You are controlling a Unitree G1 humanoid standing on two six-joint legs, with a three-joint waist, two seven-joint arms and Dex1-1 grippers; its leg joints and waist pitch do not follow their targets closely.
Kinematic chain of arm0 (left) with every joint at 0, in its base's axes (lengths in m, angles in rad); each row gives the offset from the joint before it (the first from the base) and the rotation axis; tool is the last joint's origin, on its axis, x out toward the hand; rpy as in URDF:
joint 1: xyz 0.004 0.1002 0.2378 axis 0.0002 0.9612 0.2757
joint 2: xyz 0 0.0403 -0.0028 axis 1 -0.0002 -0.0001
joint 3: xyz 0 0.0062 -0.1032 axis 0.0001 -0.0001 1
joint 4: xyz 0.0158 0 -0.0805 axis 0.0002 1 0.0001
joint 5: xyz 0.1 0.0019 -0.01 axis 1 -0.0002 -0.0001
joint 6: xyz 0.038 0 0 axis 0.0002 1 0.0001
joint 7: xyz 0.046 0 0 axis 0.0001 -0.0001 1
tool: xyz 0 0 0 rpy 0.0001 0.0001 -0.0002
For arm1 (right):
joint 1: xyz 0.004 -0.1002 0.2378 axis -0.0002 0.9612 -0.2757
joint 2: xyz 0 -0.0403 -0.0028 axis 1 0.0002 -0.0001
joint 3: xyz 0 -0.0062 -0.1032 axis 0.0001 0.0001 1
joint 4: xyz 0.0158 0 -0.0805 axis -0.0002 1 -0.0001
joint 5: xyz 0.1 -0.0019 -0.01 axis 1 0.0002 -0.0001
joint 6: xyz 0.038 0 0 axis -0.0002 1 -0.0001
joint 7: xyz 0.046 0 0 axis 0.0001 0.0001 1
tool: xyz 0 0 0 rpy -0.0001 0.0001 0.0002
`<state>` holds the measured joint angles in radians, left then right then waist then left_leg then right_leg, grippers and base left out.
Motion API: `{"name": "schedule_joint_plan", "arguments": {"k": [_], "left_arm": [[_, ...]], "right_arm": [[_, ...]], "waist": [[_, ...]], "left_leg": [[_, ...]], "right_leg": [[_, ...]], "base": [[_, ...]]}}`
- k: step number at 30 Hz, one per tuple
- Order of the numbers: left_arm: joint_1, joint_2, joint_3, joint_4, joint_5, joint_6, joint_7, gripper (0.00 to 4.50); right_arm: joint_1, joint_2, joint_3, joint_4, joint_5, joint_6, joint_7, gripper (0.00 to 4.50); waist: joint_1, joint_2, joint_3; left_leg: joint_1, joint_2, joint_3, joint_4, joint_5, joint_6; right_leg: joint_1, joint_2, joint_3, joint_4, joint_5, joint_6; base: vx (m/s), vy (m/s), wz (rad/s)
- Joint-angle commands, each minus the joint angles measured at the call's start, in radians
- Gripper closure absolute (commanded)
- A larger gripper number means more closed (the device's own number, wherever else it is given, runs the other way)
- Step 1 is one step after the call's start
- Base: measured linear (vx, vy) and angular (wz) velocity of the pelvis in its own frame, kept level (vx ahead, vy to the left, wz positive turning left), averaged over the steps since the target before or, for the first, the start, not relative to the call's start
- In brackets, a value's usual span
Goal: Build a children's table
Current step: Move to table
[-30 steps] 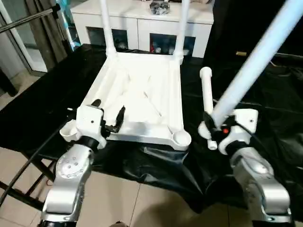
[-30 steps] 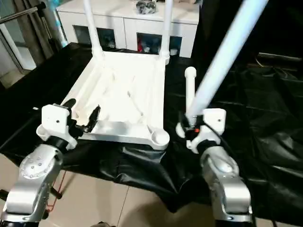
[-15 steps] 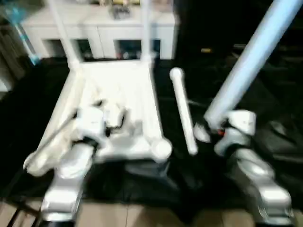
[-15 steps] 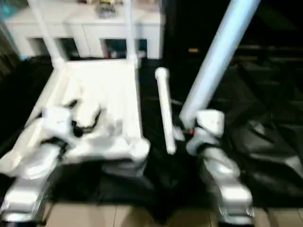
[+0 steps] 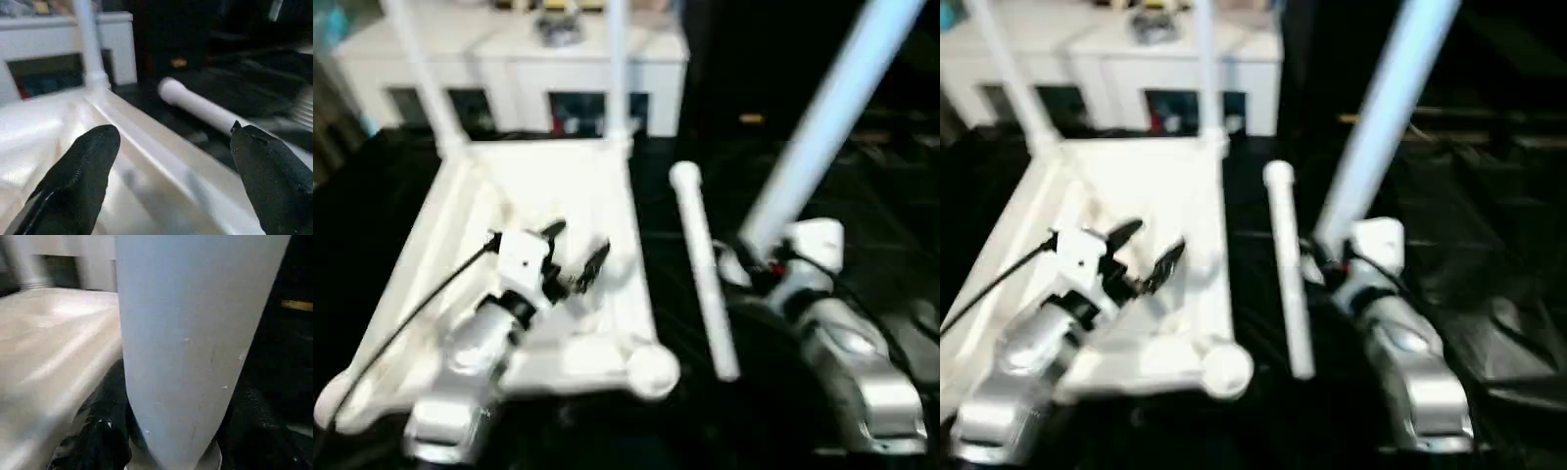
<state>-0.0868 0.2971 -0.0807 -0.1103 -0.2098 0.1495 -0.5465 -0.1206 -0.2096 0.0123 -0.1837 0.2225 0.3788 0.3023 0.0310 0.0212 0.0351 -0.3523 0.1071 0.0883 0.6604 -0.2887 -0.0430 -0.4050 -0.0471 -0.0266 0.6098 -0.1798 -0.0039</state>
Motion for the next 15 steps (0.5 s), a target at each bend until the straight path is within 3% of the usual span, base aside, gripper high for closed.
{"name": "schedule_joint_plan", "arguments": {"k": [1,2,4,6,7,9,12,13,14,15], "left_arm": [[-0.013,0.062,-0.052,-0.003,-0.021,0.025,-0.150,0.03],[-0.014,0.068,-0.056,-0.003,-0.021,0.028,-0.159,0.02],[-0.025,0.137,-0.094,-0.001,-0.040,0.063,-0.279,0.02],[-0.040,0.173,-0.113,0.010,-0.045,0.085,-0.338,0.02],[-0.065,0.218,-0.146,0.035,-0.021,0.110,-0.382,0.02],[-0.088,0.253,-0.184,0.070,-0.003,0.102,-0.456,0.02],[-0.116,0.268,-0.220,0.138,0.008,0.083,-0.538,0.19],[-0.127,0.266,-0.230,0.171,0.018,0.069,-0.554,0.30],[-0.141,0.262,-0.242,0.212,0.030,0.059,-0.570,0.38],[-0.153,0.259,-0.252,0.247,0.042,0.045,-0.580,0.41]], "right_arm": [[-0.013,-0.034,-0.002,-0.011,0.006,-0.018,0.042,2.60],[-0.014,-0.036,-0.002,-0.010,0.007,-0.017,0.045,2.60],[-0.017,-0.065,0.009,-0.009,0.024,-0.013,0.098,2.60],[-0.016,-0.085,0.019,-0.014,0.036,-0.007,0.136,2.60],[-0.015,-0.105,0.026,-0.021,0.052,0.003,0.179,2.60],[-0.012,-0.127,0.037,-0.034,0.057,0.015,0.212,2.60],[-0.009,-0.141,0.044,-0.036,0.048,0.016,0.225,2.60],[-0.008,-0.142,0.044,-0.034,0.044,0.011,0.226,2.60],[-0.008,-0.143,0.044,-0.031,0.036,0.004,0.223,2.60],[-0.006,-0.142,0.042,-0.031,0.038,0.006,0.220,2.60]], "waist": [[-0.004,0.015,-0.030],[0.002,0.009,-0.022],[0.007,0.008,-0.017],[0.004,0.007,-0.014],[0.005,0.010,-0.017],[0.006,0.012,-0.021],[0.008,0.012,-0.026],[0.007,0.011,-0.029],[0.008,0.019,-0.034],[0.006,0.016,-0.034]], "left_leg": [[0.021,0.099,-0.008,-0.113,-0.128,0.027],[0.036,0.098,0.011,-0.119,-0.260,0.012],[0.040,0.099,0.029,-0.125,-0.315,-0.008],[0.031,0.102,0.033,-0.133,-0.319,-0.022],[0.031,0.101,0.033,-0.134,-0.303,-0.026],[0.024,0.099,0.033,-0.134,-0.242,-0.017],[0.017,0.099,0.036,-0.135,-0.216,-0.010],[0.014,0.097,0.037,-0.134,-0.181,-0.005],[0.012,0.099,0.038,-0.131,-0.145,-0.005],[0.008,0.098,0.039,-0.131,-0.130,0.000]], "right_leg": [[0.044,-0.070,0.033,-0.053,-0.104,-0.230],[0.034,-0.077,0.038,-0.070,-0.266,-0.225],[0.029,-0.087,0.045,-0.083,-0.412,-0.189],[0.033,-0.090,0.051,-0.086,-0.475,-0.156],[0.032,-0.090,0.054,-0.087,-0.482,-0.140],[0.038,-0.093,0.059,-0.084,-0.436,-0.143],[0.043,-0.094,0.061,-0.084,-0.415,-0.150],[0.044,-0.092,0.061,-0.083,-0.385,-0.157],[0.048,-0.094,0.061,-0.075,-0.320,-0.177],[0.050,-0.091,0.059,-0.076,-0.295,-0.185]], "base": [[0.000,0.000,0.00],[-0.065,0.016,0.21],[-0.059,-0.003,0.21],[-0.029,-0.004,0.06],[0.000,0.000,0.00],[0.000,0.000,0.00],[0.000,0.000,0.00],[0.000,0.000,0.00],[0.000,0.000,0.00],[0.000,0.000,0.00]]}}
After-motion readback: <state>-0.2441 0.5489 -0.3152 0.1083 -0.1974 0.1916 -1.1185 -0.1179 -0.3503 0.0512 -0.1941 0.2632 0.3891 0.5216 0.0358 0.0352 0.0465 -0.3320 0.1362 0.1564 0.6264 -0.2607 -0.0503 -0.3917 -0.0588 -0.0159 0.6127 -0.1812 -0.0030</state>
